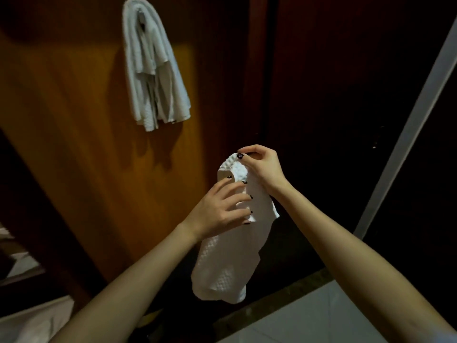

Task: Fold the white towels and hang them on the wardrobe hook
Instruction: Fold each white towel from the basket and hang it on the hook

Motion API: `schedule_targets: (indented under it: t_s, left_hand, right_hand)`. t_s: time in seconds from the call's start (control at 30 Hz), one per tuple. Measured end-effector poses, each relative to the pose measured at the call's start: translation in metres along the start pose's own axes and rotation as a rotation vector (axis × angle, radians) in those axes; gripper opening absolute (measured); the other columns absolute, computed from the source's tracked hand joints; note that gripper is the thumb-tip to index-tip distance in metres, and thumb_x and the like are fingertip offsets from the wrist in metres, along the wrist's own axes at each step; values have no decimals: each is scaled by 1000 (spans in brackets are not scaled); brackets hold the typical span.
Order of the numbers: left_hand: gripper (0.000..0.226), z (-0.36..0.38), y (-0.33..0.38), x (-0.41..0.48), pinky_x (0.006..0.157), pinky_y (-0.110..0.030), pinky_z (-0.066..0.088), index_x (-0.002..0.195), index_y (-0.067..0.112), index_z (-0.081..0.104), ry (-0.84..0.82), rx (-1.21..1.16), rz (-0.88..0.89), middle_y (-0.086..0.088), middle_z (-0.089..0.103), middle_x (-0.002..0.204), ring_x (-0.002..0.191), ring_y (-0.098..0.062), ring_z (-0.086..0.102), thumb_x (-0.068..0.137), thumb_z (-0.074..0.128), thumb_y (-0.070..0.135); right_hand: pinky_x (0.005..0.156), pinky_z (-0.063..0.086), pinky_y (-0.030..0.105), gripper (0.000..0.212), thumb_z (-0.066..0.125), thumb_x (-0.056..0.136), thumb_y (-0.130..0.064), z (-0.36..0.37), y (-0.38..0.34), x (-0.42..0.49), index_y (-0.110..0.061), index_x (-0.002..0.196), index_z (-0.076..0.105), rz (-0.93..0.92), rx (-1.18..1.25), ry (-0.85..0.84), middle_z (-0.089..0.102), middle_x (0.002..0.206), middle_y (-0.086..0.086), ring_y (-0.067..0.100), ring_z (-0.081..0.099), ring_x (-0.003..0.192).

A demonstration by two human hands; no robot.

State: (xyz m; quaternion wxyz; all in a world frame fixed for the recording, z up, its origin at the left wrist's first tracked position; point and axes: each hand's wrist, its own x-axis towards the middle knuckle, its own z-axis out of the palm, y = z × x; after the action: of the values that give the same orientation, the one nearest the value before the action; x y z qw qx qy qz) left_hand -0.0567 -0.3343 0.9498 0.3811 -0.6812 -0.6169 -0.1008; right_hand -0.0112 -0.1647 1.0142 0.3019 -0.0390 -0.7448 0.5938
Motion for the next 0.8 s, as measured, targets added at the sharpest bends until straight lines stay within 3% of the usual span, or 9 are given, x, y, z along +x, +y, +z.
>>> schedule_targets:
  t_s: [0.2,0.37,0.47,0.53,0.63,0.73,0.8]
  left_hand:
    - [14,-35,-15,-45,108,-52,34,97,15,71,50,81,4,-6,68,115,121,-34,54,95,62,26]
    - [16,-53,-12,-57,104,-52,40,88,6,72,178,76,-121,-8,72,100,110,-29,63,94,61,17]
    - [23,-69,-15,-55,100,-42,45,90,5,65,356,-38,-285,-13,70,85,91,-22,67,99,48,17]
    - [19,-84,-21,-47,86,-24,47,96,8,56,448,-93,-418,-17,66,79,81,-18,59,101,41,19]
    - [17,-96,-30,-32,68,-3,37,93,2,58,522,-133,-667,-11,63,75,71,-6,51,97,46,13]
    - [11,-101,-48,-21,56,-5,34,88,4,58,542,-197,-922,11,53,69,62,4,48,94,48,5]
    - [11,-99,-61,-18,52,-10,33,86,6,56,470,-228,-982,17,46,67,61,5,50,95,49,3]
  right_hand:
    - [72,52,19,8,71,87,-10,55,-11,0,-17,88,71,11,45,-60,71,84,0,6,68,80]
    - [71,51,19,12,71,85,-6,84,-20,2,-18,85,71,5,91,-114,70,83,-2,4,66,77]
    - [72,52,21,11,71,84,-4,99,-23,4,-15,85,71,19,115,-152,70,84,1,8,66,78]
    - [74,52,27,9,69,85,-1,109,-23,2,-9,88,70,38,126,-169,69,87,8,14,65,78]
    - [59,46,31,8,64,91,-7,115,-17,-3,-11,93,70,80,86,-260,63,75,14,18,57,62]
    - [60,46,28,21,53,100,-20,112,-13,-10,-9,109,68,205,156,-364,65,76,11,18,58,67]
    - [64,49,29,32,46,102,-28,110,-13,-17,-5,114,66,208,199,-350,68,81,12,21,61,73]
